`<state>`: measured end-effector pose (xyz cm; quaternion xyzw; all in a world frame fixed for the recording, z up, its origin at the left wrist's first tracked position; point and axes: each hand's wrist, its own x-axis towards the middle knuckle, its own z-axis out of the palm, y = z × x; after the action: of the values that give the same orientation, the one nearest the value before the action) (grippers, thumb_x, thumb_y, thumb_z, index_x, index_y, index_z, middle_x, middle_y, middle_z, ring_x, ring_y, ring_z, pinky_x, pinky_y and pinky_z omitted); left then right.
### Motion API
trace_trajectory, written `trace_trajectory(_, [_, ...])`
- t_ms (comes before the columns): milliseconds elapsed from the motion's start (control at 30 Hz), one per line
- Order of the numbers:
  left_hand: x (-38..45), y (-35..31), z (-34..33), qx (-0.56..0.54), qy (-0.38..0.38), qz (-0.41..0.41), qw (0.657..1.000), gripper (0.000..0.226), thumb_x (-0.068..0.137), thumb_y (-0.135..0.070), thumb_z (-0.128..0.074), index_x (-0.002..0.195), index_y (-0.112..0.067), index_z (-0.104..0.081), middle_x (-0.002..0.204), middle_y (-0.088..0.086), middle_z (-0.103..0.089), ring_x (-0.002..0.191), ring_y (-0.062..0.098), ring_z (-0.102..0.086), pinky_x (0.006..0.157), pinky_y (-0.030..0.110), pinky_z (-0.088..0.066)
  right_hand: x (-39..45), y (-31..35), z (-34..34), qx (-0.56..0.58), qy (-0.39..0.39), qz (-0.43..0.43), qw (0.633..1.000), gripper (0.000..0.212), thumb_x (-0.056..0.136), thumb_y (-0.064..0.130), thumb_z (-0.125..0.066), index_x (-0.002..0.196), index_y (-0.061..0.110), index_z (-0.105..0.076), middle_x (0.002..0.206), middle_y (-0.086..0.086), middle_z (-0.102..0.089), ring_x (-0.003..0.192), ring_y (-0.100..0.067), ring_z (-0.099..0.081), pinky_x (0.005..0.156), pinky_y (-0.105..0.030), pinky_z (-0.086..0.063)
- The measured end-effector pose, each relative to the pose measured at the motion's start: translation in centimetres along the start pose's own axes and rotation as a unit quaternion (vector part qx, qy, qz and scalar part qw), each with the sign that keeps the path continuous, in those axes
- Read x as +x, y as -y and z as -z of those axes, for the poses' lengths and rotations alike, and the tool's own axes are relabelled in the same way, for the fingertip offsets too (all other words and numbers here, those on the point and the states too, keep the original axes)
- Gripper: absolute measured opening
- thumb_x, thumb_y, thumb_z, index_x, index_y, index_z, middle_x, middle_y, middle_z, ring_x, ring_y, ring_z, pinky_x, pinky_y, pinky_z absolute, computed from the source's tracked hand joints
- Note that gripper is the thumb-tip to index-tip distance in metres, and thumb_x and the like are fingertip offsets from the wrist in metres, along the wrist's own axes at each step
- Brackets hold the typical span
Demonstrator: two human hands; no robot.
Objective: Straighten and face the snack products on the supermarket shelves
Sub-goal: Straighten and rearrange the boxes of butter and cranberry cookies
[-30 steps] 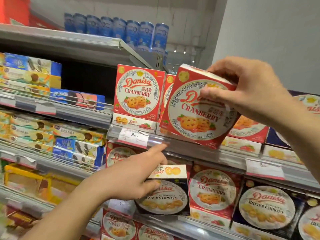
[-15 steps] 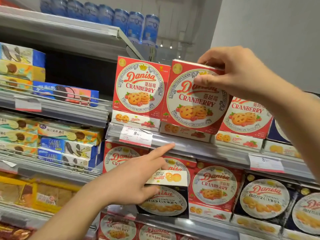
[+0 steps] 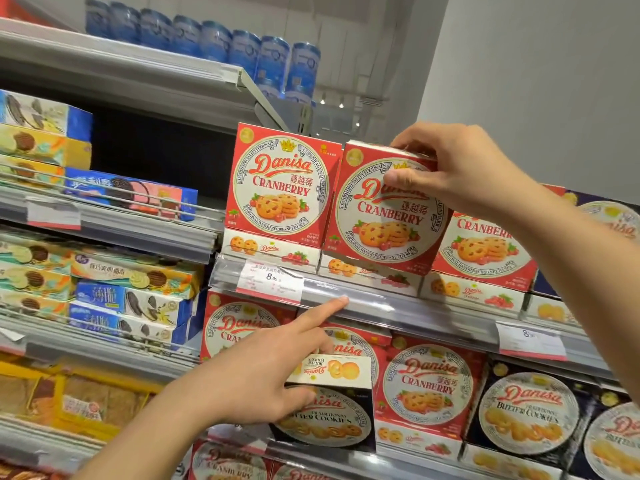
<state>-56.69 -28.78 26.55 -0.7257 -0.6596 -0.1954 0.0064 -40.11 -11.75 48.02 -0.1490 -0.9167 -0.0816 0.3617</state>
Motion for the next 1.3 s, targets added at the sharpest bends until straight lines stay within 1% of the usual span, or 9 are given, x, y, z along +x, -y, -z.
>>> trace_trajectory(300, [0.2, 0.1, -0.5, -0.015, -0.017, 0.007, 1.0, 0.042, 0.09, -0.035, -0.072, 0.112, -0.047, -0.038, 0.154, -0.046, 0.02, 0.097, 0.006, -0.064, 0.08, 0.038, -0.053, 0.8, -0.5, -0.5, -0.002, 0.008, 0.012, 1.0, 0.046, 0.09, 0.049, -0.066, 0.128, 0.025, -0.059, 0.11, 0.008, -0.065, 0.096, -0.016, -0.067, 0.073, -0.025, -0.056])
trace_trajectory(367, [0.2, -0.1, -0.5, -0.017, -0.018, 0.01, 1.0, 0.038, 0.09, -0.035, -0.072, 0.111, -0.045, -0.041, 0.154, -0.047, 0.019, 0.091, -0.002, -0.061, 0.079, 0.037, -0.053, 1.1, -0.7, -0.8, -0.038, 0.014, 0.017, 0.999, 0.047, 0.092, 0.051, -0.064, 0.13, 0.024, -0.058, 0.116, 0.003, -0.068, 0.099, -0.021, -0.067, 0.075, -0.033, -0.058])
trace_trajectory(433, [0.2, -0.2, -0.7, -0.01, -0.02, 0.018, 1.0, 0.035, 0.09, -0.035, -0.072, 0.113, -0.041, -0.046, 0.153, -0.048, 0.019, 0.081, -0.01, -0.054, 0.078, 0.034, -0.052, 1.4, -0.9, -1.0, -0.127, 0.011, 0.043, 0.991, 0.053, 0.094, 0.055, -0.061, 0.134, 0.023, -0.055, 0.123, -0.003, -0.069, 0.105, -0.026, -0.064, 0.082, -0.044, -0.057])
trace_trajectory(500, [0.2, -0.4, -0.8, -0.009, -0.025, 0.022, 0.999, 0.035, 0.09, -0.036, -0.072, 0.115, -0.039, -0.048, 0.153, -0.047, 0.019, 0.079, -0.009, -0.053, 0.079, 0.035, -0.052, 1.5, -1.0, -1.2, -0.189, 0.015, 0.075, 0.979, 0.065, 0.09, 0.062, -0.061, 0.139, 0.021, -0.052, 0.128, -0.004, -0.065, 0.111, -0.027, -0.059, 0.088, -0.045, -0.053])
trace_trajectory(700, [0.3, -0.6, -1.0, -0.016, -0.031, 0.027, 0.999, 0.037, 0.089, -0.034, -0.072, 0.117, -0.04, -0.048, 0.154, -0.046, 0.02, 0.094, 0.006, -0.062, 0.079, 0.039, -0.054, 1.1, -1.5, -1.5, -0.197, 0.018, 0.088, 0.976, 0.083, 0.083, 0.07, -0.063, 0.148, 0.022, -0.045, 0.135, -0.002, -0.056, 0.118, -0.024, -0.054, 0.093, -0.042, -0.051])
trace_trajectory(800, [0.4, -0.6, -1.3, -0.011, -0.035, 0.023, 0.999, 0.035, 0.089, -0.035, -0.072, 0.114, -0.04, -0.048, 0.155, -0.045, 0.02, 0.096, 0.004, -0.062, 0.078, 0.039, -0.054, 0.6, -1.7, -1.0, -0.192, 0.021, 0.085, 0.978, 0.084, 0.083, 0.07, -0.06, 0.15, 0.023, -0.042, 0.141, -0.002, -0.053, 0.123, -0.025, -0.052, 0.097, -0.044, -0.051])
trace_trajectory(867, [0.5, -0.5, -1.5, -0.009, -0.04, 0.024, 0.999, 0.034, 0.089, -0.035, -0.072, 0.114, -0.039, -0.048, 0.155, -0.045, 0.02, 0.084, 0.0, -0.058, 0.077, 0.039, -0.054, 0.2, -1.9, -0.7, -0.199, 0.024, 0.082, 0.976, 0.082, 0.084, 0.068, -0.06, 0.151, 0.026, -0.04, 0.144, -0.002, -0.051, 0.126, -0.025, -0.051, 0.099, -0.046, -0.05])
trace_trajectory(1000, [0.6, -0.3, -1.8, -0.028, -0.047, 0.024, 0.998, 0.035, 0.088, -0.035, -0.073, 0.114, -0.038, -0.049, 0.158, -0.042, 0.017, 0.085, 0.009, -0.064, 0.075, 0.039, -0.054, -0.5, -2.2, -0.8, -0.197, 0.018, 0.088, 0.976, 0.071, 0.089, 0.061, -0.063, 0.148, 0.028, -0.041, 0.143, -0.001, -0.054, 0.125, -0.025, -0.052, 0.099, -0.044, -0.048])
trace_trajectory(1300, [0.7, 0.2, -2.3, -0.02, -0.059, 0.01, 0.998, 0.033, 0.088, -0.036, -0.072, 0.11, -0.04, -0.048, 0.159, -0.04, 0.015, 0.079, 0.008, -0.064, 0.072, 0.04, -0.055, -1.8, -4.0, 1.2, -0.174, -0.014, 0.046, 0.984, 0.064, 0.092, 0.059, -0.057, 0.144, 0.023, -0.047, 0.14, -0.003, -0.059, 0.125, -0.025, -0.056, 0.099, -0.044, -0.049])
